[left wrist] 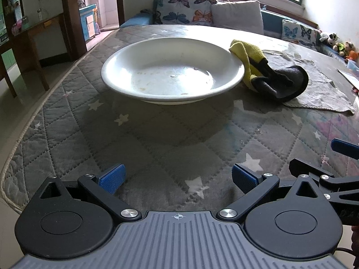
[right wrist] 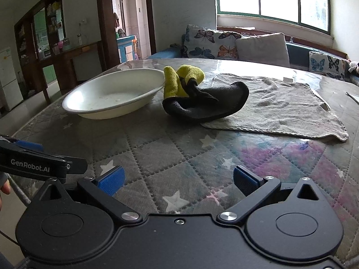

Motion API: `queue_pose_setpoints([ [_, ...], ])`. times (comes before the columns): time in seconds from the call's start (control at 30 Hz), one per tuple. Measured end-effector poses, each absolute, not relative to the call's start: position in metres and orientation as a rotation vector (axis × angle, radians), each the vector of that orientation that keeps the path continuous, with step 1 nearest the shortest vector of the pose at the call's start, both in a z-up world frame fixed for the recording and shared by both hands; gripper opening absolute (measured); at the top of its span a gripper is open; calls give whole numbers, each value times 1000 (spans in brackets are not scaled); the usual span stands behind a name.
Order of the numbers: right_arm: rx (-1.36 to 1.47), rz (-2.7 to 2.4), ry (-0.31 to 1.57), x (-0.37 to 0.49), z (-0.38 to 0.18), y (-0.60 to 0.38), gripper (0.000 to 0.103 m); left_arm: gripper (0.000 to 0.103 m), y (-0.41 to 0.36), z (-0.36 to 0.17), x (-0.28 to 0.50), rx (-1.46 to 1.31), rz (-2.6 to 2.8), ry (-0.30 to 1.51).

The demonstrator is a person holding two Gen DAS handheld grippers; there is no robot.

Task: Clean bowl
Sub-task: 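Bring the right tool toward the yellow-and-black cloth beside the white bowl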

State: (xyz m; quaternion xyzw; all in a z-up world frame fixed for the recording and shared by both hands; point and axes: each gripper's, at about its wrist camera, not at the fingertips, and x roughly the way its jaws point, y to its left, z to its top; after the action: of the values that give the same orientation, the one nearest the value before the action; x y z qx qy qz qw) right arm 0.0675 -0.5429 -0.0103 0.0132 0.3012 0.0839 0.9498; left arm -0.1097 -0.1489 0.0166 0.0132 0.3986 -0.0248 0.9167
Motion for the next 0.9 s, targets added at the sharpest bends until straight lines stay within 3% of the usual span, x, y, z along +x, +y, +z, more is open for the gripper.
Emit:
queue_pose_setpoints([
  [0.9,16,171,648,89,-8,-543,103,102,-158,18,-83,18,-48,865],
])
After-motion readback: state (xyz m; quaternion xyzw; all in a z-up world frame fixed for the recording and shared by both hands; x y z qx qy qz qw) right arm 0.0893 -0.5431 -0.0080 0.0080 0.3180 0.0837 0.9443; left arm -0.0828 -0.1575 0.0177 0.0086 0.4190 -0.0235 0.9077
